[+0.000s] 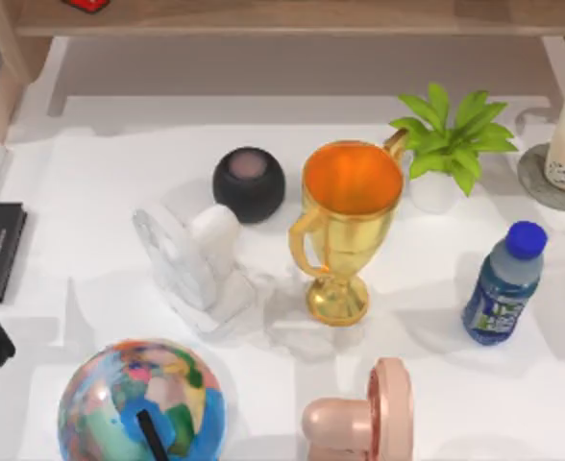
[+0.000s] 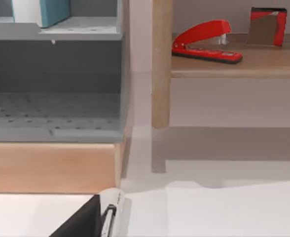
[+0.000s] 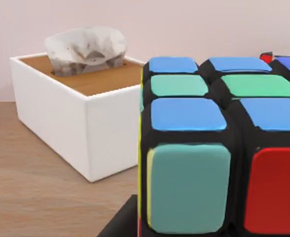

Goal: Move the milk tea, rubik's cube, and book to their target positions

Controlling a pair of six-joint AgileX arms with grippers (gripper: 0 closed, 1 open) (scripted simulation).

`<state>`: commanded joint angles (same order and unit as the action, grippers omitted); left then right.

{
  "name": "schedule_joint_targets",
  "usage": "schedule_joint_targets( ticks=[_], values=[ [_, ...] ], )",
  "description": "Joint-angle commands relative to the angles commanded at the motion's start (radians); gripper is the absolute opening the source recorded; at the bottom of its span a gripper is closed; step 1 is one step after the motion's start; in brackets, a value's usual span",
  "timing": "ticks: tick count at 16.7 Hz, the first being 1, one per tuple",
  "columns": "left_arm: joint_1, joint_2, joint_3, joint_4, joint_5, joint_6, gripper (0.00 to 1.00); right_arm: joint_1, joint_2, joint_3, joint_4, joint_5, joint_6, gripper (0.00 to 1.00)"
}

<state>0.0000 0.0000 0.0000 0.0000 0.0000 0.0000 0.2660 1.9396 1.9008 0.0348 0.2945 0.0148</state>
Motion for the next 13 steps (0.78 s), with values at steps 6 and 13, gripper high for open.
schedule_joint_targets(
  ticks=[6, 13],
  values=[
    [0.0, 0.0, 0.0, 0.0, 0.0, 0.0, 1.0, 0.0, 0.0, 0.0, 0.0, 0.0, 0.0, 0.45],
    [0.0, 0.0, 0.0, 0.0, 0.0, 0.0, 1.0, 0.0, 0.0, 0.0, 0.0, 0.0, 0.0, 0.98]
  ],
)
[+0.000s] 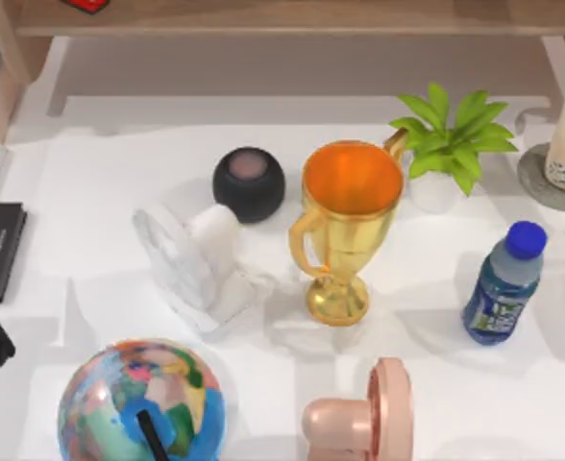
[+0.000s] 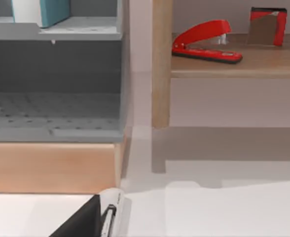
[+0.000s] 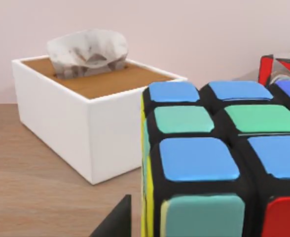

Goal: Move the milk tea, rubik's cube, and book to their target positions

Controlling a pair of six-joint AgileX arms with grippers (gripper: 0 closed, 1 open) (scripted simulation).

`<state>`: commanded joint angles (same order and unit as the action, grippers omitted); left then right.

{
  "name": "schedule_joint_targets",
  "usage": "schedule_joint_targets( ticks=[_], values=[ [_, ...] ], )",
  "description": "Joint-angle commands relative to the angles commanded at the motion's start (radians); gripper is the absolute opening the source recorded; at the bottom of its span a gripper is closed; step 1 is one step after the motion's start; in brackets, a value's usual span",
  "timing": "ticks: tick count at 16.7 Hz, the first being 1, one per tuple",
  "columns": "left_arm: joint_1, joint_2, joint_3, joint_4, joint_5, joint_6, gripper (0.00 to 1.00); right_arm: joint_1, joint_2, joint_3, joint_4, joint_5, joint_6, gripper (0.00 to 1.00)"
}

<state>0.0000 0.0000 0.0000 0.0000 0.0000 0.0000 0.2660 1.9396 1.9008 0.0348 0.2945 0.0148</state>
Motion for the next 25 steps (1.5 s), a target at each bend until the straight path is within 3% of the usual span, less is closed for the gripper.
schedule_joint_targets(
  ticks=[10, 25],
  values=[
    [0.0, 0.0, 0.0, 0.0, 0.0, 0.0, 1.0, -0.001, -0.003, -0.004, 0.001, 0.0, 0.0, 1.0],
    [0.0, 0.0, 0.0, 0.0, 0.0, 0.0, 1.0, 0.006, -0.167, -0.212, 0.032, 0.006, -0.002, 1.0]
  ],
)
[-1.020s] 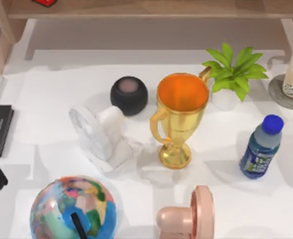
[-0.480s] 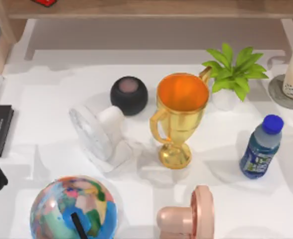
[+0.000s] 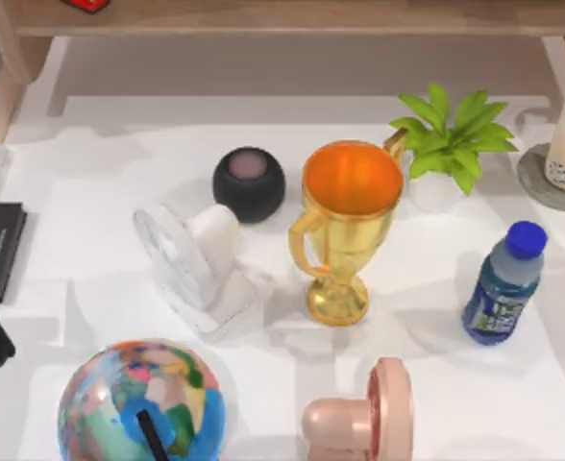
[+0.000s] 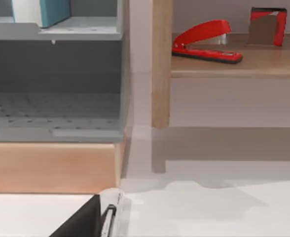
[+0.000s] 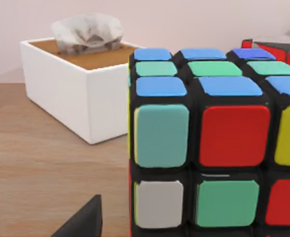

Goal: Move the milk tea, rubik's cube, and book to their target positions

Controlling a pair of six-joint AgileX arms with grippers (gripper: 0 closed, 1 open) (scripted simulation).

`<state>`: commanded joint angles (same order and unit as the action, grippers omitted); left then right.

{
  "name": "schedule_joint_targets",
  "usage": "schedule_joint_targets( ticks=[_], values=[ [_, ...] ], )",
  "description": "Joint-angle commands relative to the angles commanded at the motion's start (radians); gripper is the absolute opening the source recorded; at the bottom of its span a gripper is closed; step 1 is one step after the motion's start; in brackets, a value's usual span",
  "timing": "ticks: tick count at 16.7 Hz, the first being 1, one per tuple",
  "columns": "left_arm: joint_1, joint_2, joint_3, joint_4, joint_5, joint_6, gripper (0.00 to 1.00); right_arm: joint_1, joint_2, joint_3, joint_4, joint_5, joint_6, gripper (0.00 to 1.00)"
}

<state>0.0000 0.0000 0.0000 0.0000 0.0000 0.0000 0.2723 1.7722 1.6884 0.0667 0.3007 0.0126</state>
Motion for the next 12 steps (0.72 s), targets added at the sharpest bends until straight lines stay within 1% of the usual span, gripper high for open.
schedule_joint_targets(
  ticks=[2, 5, 8, 12],
  values=[
    [0.0, 0.0, 0.0, 0.0, 0.0, 0.0, 1.0, -0.012, -0.083, -0.082, -0.004, -0.017, -0.002, 1.0],
    [0.0, 0.0, 0.0, 0.0, 0.0, 0.0, 1.0, -0.041, -0.279, -0.267, -0.011, -0.052, -0.003, 1.0],
    [0.0, 0.0, 0.0, 0.0, 0.0, 0.0, 1.0, -0.078, -0.545, -0.513, -0.019, -0.094, -0.003, 1.0],
    [0.0, 0.0, 0.0, 0.0, 0.0, 0.0, 1.0, -0.137, -0.958, -0.898, -0.033, -0.158, -0.006, 1.0]
  ],
)
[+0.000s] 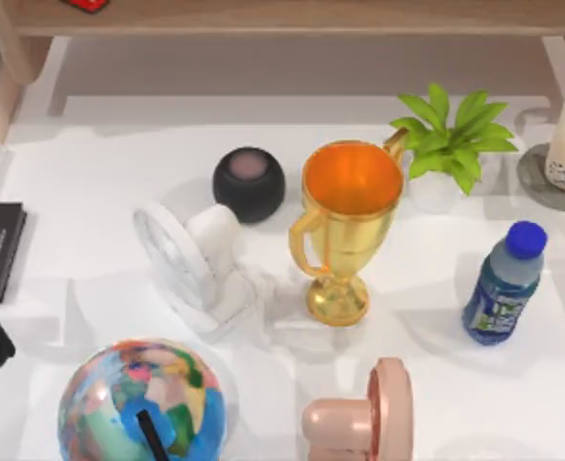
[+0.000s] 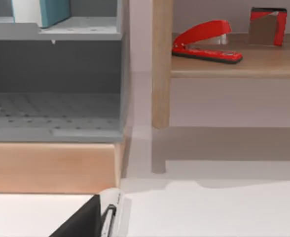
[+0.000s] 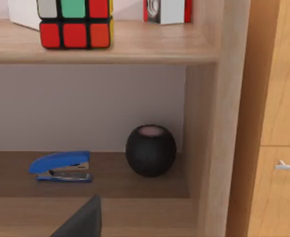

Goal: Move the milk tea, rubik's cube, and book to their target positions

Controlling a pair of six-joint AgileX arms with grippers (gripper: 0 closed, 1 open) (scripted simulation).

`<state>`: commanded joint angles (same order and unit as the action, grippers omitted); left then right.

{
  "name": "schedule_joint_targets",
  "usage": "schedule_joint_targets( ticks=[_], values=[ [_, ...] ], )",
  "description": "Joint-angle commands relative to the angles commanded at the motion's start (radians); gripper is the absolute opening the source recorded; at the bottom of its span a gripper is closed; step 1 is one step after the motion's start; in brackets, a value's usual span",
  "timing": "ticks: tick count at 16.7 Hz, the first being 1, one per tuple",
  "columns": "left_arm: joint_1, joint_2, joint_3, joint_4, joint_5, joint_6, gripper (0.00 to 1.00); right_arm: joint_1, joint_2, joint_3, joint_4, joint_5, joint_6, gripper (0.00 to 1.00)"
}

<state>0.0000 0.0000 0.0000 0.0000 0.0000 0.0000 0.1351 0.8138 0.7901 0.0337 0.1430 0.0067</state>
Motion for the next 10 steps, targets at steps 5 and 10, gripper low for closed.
schedule_joint_targets(
  ticks=[5, 10],
  values=[
    [0.0, 0.0, 0.0, 0.0, 0.0, 0.0, 1.0, -0.074, -0.485, -0.463, -0.02, -0.078, -0.005, 1.0],
    [0.0, 0.0, 0.0, 0.0, 0.0, 0.0, 1.0, -0.126, -0.77, -0.746, -0.032, -0.133, -0.007, 1.0]
  ],
)
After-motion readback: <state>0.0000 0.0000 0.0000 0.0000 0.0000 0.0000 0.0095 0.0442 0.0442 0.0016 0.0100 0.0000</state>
